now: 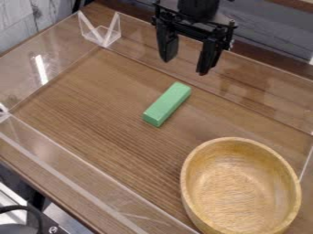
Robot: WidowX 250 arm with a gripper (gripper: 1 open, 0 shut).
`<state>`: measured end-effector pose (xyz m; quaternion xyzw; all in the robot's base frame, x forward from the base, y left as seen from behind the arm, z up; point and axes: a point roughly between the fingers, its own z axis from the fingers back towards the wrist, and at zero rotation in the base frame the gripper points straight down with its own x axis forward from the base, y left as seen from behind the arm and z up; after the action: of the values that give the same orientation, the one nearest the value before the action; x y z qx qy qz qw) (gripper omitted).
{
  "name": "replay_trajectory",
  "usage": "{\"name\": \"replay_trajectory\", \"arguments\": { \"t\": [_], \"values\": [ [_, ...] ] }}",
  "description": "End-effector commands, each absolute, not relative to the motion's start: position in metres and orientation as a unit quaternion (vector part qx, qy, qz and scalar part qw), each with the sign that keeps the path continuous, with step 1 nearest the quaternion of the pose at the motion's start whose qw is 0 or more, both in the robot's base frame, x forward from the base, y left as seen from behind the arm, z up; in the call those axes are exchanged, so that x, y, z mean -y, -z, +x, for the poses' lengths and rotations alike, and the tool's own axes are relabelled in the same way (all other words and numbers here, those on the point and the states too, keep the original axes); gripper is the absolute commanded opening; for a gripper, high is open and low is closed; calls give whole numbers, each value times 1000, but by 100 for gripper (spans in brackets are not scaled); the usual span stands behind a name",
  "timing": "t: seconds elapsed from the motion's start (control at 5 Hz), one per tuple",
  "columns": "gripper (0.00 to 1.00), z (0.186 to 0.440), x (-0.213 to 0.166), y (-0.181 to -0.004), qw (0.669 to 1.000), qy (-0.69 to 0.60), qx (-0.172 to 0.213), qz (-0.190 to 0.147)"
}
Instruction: Put the green block in the brown bowl
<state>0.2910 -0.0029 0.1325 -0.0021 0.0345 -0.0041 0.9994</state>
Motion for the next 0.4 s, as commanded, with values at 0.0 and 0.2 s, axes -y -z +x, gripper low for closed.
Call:
{"name": "replay_trajectory", "arguments": {
  "t": [0.0,0.2],
  "values": [
    [100,290,-1,-123,999,3,-35,-1],
    [100,287,-8,-110,1000,4,-27,-2]
  ]
}}
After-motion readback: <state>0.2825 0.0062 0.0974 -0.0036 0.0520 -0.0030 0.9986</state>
